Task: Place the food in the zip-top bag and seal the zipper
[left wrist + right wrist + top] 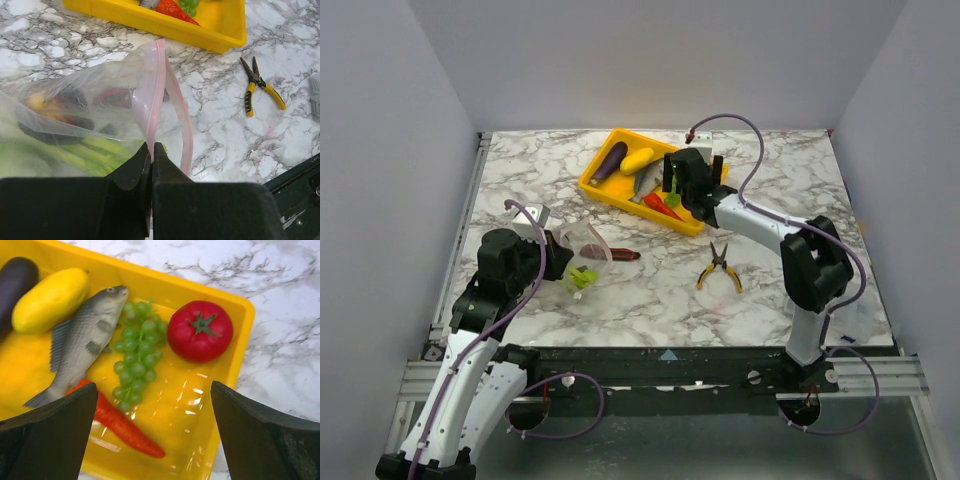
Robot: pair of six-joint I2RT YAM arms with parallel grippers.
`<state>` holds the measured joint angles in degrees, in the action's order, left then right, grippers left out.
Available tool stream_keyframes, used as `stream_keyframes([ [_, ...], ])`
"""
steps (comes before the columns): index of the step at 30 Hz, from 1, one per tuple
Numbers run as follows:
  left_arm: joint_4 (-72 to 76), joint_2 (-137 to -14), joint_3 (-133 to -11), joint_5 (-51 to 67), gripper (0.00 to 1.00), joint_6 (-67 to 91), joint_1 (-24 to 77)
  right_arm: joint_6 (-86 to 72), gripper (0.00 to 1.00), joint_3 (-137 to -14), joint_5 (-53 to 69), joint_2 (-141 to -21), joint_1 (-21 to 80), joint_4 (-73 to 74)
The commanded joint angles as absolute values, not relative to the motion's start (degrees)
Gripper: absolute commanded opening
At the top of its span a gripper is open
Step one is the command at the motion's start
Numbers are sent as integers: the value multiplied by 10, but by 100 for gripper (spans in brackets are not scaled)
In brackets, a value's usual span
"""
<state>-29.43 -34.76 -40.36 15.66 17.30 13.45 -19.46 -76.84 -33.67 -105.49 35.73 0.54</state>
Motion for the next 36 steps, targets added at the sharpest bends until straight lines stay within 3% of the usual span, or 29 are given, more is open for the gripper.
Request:
stream_keyframes([
  [1,-286,-339,-404,162,0,168,131,-126,96,-838,-419,-1117,346,37],
  [26,-284,-352,-405,175,0,170,131,-27,96,-988,-391,-1310,280,58],
  [33,-283,-349,-404,174,0,169,131,-22,89,-990,-384,-1328,279,59],
  [36,-285,-352,-405,172,0,169,131,-18,77,-996,-383,-1335,277,62],
])
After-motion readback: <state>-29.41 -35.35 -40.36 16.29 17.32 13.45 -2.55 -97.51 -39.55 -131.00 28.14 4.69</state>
